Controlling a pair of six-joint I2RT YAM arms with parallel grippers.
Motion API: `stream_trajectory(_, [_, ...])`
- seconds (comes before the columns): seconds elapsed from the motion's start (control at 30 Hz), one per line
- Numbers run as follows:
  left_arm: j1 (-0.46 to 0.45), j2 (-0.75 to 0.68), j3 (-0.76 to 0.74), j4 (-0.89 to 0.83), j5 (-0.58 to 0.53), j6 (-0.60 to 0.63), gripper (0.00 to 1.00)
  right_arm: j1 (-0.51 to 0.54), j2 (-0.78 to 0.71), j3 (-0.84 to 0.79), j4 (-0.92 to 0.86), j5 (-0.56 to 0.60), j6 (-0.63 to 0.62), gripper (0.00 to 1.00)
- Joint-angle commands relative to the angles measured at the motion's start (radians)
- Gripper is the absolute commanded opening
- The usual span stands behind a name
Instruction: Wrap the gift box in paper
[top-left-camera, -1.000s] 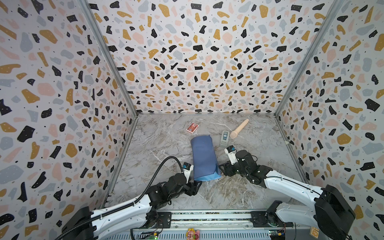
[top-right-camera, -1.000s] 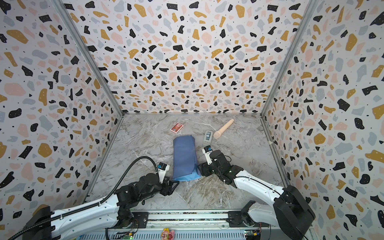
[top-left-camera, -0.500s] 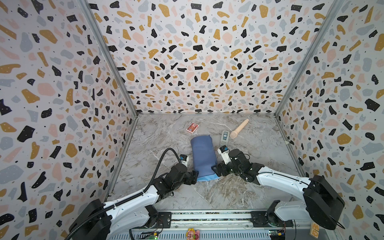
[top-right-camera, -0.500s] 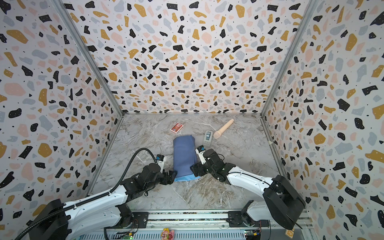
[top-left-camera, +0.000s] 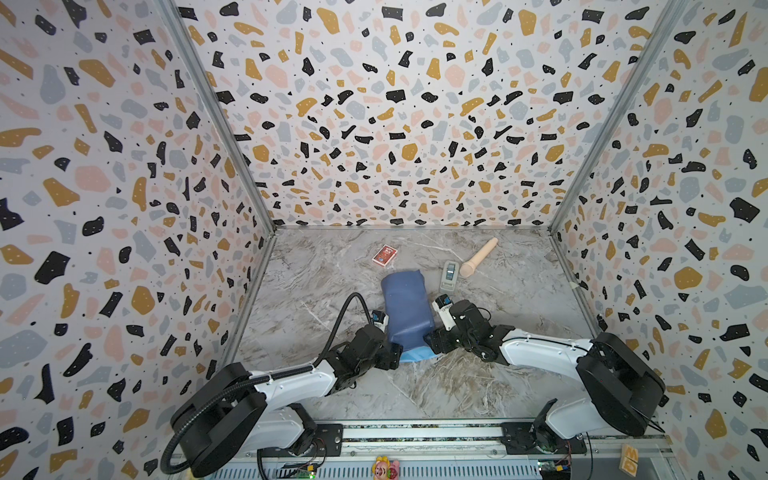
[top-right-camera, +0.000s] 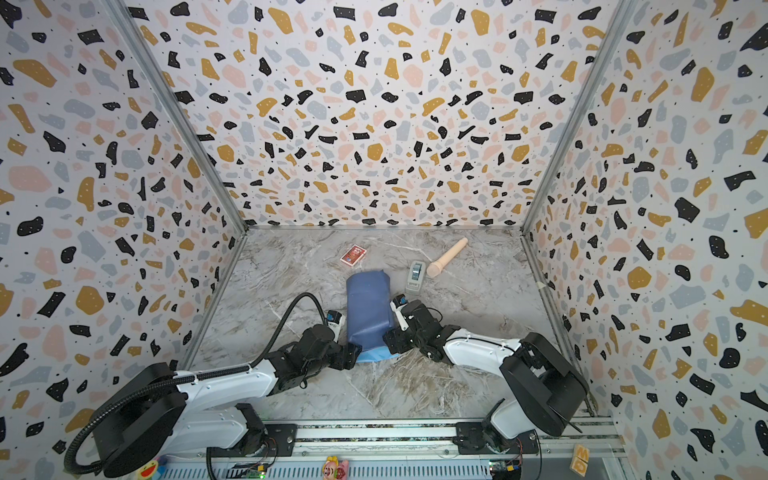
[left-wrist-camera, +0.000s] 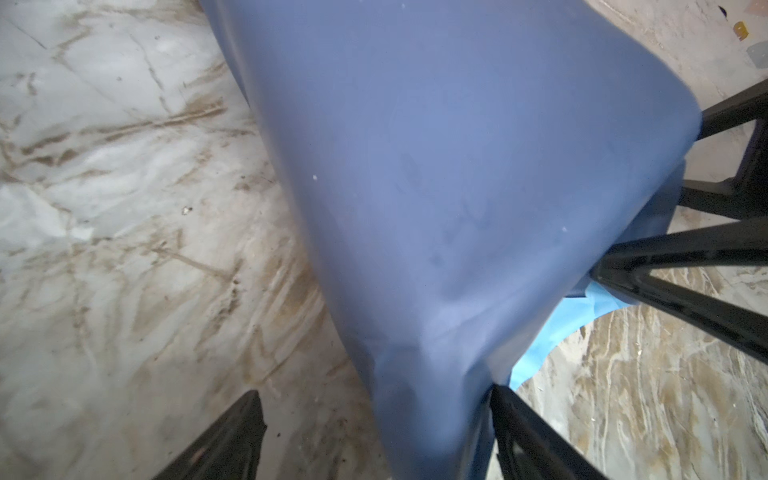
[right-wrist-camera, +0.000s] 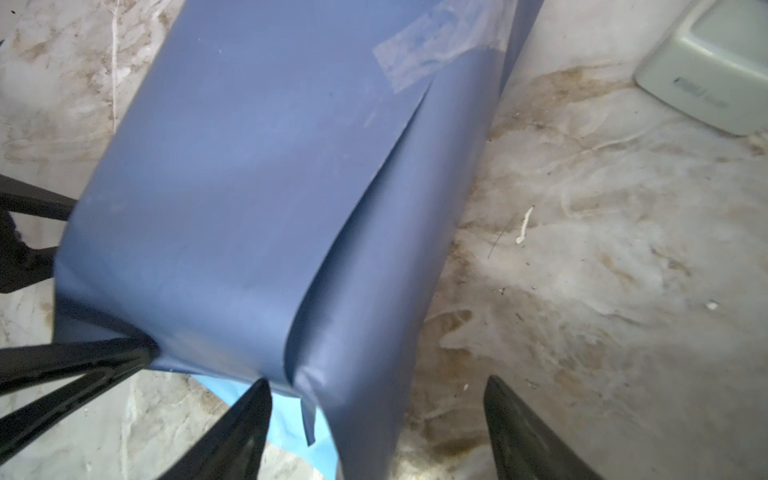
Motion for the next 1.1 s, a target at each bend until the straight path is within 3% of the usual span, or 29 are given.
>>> stream_trajectory(0.0, [0.006, 0.027, 0.006, 0.083, -0.033, 0.010, 0.83, -0.004, 0.014, 0.015, 0.033, 0.001, -0.005, 0.78])
stream_trajectory(0.37, [0.005, 0.132, 0.017, 0.132, -0.059, 0.013, 0.74, -0.016, 0.065, 0.018, 0.069, -0.002, 0.006, 0.73])
stream_trajectory(0.73, [0.007, -0.021, 0.005, 0.046, -0.072, -0.013, 0.79, -0.021, 0.069, 0.018, 0.067, -0.006, 0.007, 0.72])
stream_trajectory(0.87, [0.005, 0.007, 0.007, 0.045, -0.114, 0.006, 0.68, -0.020, 0.074, 0.020, 0.072, -0.010, 0.009, 0.71])
stream_trajectory(1.07, [0.006, 0.093, 0.033, 0.075, -0.091, 0.013, 0.55, -0.024, 0.078, 0.022, 0.074, -0.013, 0.009, 0.71])
